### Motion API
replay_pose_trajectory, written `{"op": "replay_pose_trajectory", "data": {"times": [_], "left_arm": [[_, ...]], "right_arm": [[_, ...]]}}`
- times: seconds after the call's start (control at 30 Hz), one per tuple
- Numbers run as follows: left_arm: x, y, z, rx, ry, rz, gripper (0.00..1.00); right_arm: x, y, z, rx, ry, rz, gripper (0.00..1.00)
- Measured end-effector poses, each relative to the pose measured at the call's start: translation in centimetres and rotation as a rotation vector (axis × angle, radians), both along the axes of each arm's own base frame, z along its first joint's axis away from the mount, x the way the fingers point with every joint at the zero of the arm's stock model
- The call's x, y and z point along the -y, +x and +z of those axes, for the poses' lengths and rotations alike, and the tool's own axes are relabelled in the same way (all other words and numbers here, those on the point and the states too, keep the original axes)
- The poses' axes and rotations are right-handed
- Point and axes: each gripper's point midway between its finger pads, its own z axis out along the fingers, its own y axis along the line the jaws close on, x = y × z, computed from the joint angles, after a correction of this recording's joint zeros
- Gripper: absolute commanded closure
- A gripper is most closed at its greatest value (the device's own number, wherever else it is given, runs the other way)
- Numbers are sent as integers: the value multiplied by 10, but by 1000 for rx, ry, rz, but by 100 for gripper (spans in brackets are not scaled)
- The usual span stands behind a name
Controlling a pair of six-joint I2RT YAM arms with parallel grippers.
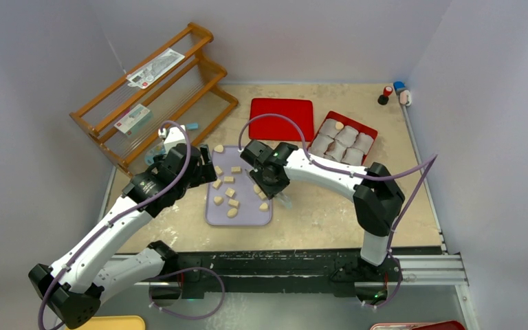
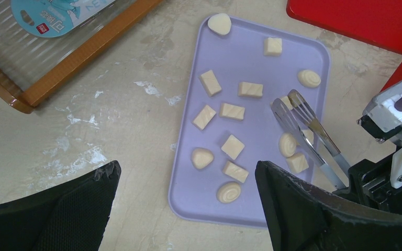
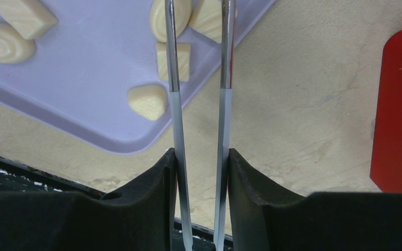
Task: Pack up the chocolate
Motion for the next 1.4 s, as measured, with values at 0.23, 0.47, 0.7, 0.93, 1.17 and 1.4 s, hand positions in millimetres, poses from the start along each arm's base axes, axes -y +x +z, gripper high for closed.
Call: {"op": "replay_pose_trajectory", "data": {"times": [0.23, 0.47, 0.7, 0.93, 1.17, 1.4], "left_arm": [[0, 0, 0, 0, 0, 0, 0], [0, 0, 0, -1, 0, 0, 0], [0, 0, 0, -1, 0, 0, 0], [0, 0, 0, -1, 0, 0, 0], [0, 0, -1, -2, -2, 3, 0], [1, 1, -2, -4, -2, 3, 0]], "right_arm": [[0, 1, -5, 5, 2, -4, 66], [-1, 3, -8, 16, 7, -9, 100], [0, 6, -8, 32, 2, -13, 100], [0, 7, -4, 43, 7, -15, 100], [1, 6, 6, 54, 25, -15, 100], [0, 6, 9, 54, 30, -14, 100]]}}
